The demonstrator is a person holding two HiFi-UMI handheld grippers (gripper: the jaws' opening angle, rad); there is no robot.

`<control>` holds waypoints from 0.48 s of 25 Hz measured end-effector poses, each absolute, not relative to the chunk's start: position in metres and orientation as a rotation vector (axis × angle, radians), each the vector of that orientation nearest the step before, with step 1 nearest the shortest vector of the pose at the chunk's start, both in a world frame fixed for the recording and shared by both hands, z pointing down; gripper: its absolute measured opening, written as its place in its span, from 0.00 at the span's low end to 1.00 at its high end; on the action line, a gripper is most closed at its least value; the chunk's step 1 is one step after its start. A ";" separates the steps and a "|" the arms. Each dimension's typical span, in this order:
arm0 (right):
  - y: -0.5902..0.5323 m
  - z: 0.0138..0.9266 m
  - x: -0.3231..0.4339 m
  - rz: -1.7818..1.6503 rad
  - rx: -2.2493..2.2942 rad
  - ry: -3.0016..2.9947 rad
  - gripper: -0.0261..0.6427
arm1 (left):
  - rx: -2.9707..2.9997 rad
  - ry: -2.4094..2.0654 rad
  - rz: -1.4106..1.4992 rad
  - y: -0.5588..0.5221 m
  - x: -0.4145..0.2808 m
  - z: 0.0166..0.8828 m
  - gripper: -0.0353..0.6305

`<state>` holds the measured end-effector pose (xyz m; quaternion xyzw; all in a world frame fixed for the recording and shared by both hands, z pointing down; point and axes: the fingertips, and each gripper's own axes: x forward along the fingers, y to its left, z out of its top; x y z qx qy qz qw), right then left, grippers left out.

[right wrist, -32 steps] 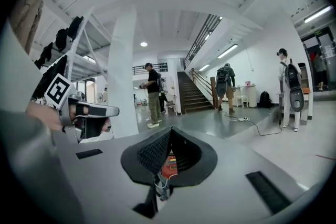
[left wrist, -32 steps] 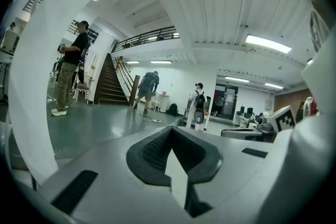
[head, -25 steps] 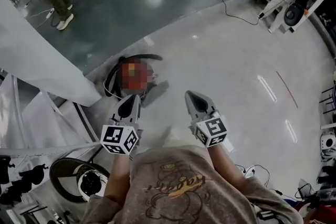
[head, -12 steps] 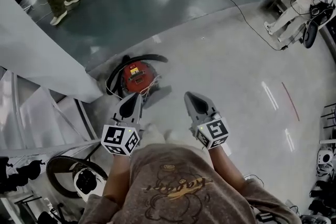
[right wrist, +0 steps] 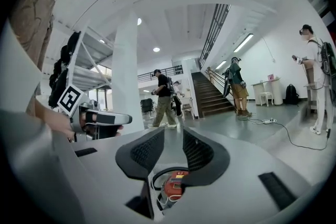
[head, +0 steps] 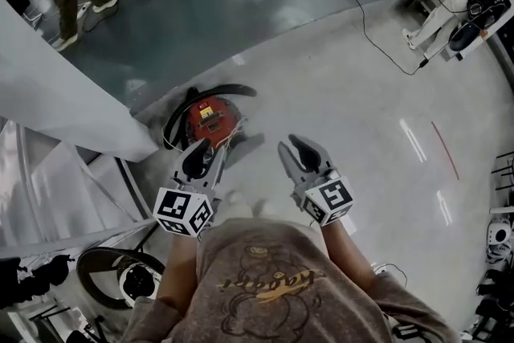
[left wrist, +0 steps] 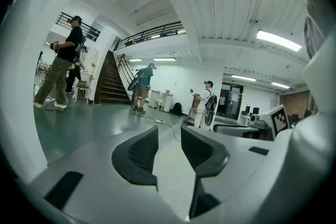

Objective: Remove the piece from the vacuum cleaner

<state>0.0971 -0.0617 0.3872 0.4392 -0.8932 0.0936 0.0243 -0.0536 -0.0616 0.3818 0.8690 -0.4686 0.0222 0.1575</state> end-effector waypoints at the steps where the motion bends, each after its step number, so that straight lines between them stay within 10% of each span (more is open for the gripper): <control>1: -0.063 0.387 0.095 0.308 1.344 -2.772 0.18 | 2.495 -1.327 0.066 -0.063 -0.052 0.381 0.22; 4: -0.066 0.387 0.088 0.359 1.294 -2.799 0.37 | 2.523 -1.287 0.075 -0.065 -0.046 0.382 0.37; 12: -0.089 0.422 0.073 0.431 1.175 -2.776 0.38 | 2.483 -1.273 0.085 -0.088 -0.059 0.411 0.43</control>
